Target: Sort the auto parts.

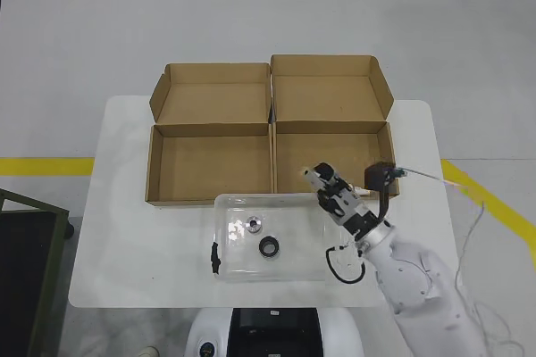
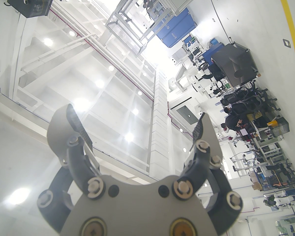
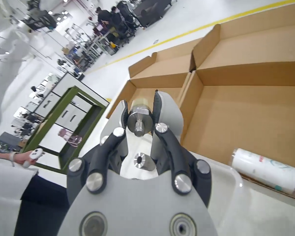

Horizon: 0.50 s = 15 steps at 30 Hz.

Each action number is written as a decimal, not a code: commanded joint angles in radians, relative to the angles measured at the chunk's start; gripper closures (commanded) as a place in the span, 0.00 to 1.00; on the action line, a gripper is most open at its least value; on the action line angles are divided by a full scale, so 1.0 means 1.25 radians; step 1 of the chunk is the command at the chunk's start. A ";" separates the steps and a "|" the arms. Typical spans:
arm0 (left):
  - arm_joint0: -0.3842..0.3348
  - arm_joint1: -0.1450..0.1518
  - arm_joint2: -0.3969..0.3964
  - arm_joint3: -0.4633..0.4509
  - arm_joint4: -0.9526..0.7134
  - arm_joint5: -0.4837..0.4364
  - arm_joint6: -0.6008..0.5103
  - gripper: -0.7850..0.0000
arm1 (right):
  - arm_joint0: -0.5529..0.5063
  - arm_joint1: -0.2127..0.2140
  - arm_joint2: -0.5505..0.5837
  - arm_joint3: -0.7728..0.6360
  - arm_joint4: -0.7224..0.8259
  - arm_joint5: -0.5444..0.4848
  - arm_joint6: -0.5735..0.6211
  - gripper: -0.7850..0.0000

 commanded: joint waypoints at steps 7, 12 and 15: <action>0.000 0.000 0.000 0.000 0.000 0.000 0.000 0.00 | 0.084 -0.007 -0.071 0.033 -0.205 0.150 0.105 1.00; 0.000 0.000 0.000 0.000 0.000 0.000 0.000 0.00 | 0.138 -0.018 -0.122 0.072 -0.253 0.191 0.156 1.00; 0.000 0.000 0.000 0.000 0.000 0.000 0.000 0.00 | 0.147 -0.022 -0.140 0.074 -0.264 0.193 0.152 1.00</action>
